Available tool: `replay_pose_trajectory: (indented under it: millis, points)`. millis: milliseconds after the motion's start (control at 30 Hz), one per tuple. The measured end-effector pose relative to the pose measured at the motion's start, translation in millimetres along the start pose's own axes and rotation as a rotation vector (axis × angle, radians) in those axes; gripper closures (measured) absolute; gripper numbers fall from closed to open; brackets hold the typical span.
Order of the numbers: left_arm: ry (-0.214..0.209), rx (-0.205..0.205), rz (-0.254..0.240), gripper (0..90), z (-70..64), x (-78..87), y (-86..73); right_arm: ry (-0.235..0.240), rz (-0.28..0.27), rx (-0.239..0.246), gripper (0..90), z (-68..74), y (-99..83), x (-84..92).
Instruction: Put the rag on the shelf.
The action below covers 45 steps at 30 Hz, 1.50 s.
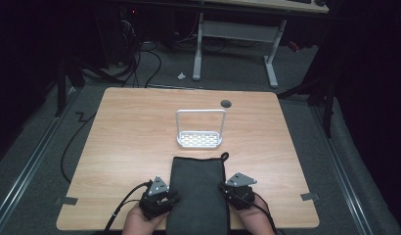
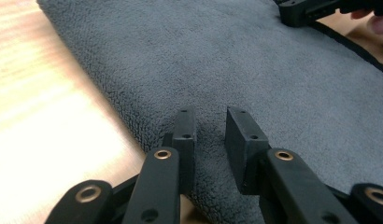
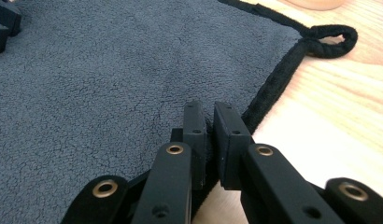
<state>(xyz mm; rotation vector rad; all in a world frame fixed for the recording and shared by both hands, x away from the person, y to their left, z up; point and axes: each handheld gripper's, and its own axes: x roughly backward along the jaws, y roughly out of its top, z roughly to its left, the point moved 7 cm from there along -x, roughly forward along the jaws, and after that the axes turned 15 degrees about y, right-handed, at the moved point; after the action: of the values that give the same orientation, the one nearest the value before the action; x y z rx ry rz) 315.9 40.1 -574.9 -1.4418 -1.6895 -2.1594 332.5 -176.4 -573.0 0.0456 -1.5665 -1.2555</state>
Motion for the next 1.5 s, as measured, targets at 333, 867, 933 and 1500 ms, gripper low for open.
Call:
replay_pose_trajectory:
  millis: [333,867,933,1500]
  points:
    - [0.052,0.096,-0.069,63.1,28.7,-2.1,23.5,0.006,-0.014,0.004,84.0,2.2,-1.5,-0.5]
    - [0.162,0.207,-0.01,61.3,67.6,-61.2,56.1,0.015,-0.019,0.002,84.0,1.5,-1.9,-0.3]
    - [0.167,0.172,-0.021,68.6,65.0,-62.0,55.1,0.022,-0.02,-0.003,83.8,1.3,-2.0,-0.2]
    - [0.157,0.184,-0.031,73.9,64.2,-60.9,52.8,-0.107,-0.039,-0.074,46.0,-44.6,53.7,-32.0]
